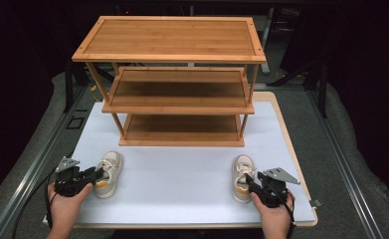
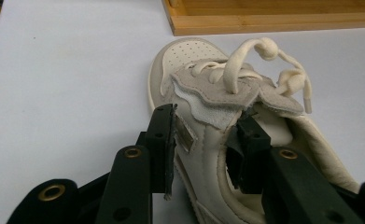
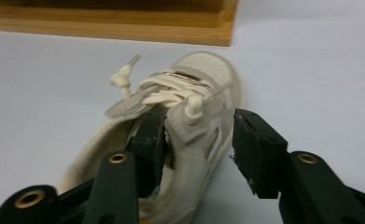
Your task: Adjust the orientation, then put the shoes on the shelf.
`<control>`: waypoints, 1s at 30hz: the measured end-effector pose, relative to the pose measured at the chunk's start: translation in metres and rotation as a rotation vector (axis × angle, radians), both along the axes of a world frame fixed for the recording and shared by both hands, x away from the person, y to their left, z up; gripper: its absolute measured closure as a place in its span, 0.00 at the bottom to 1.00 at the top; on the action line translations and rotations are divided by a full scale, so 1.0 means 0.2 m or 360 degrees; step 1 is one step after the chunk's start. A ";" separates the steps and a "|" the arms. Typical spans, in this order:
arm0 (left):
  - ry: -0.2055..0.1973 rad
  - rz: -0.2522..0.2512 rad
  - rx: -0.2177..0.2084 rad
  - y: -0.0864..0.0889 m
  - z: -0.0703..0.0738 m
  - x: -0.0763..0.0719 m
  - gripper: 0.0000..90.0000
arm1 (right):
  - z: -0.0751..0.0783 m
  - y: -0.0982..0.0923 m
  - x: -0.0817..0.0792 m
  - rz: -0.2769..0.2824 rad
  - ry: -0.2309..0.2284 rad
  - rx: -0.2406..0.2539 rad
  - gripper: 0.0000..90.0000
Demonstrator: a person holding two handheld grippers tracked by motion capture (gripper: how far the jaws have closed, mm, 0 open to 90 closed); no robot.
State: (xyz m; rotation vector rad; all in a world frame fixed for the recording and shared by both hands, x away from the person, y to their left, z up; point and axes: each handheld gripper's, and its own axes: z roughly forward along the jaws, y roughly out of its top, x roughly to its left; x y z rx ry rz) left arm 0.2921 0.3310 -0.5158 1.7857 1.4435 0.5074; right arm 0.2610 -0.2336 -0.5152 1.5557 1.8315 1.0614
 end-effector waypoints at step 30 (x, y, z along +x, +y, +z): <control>0.0026 -0.0026 -0.0054 -0.07 0.01 0.04 0.78 | -0.03 -0.01 0.03 -0.0019 0.0061 0.0172 0.71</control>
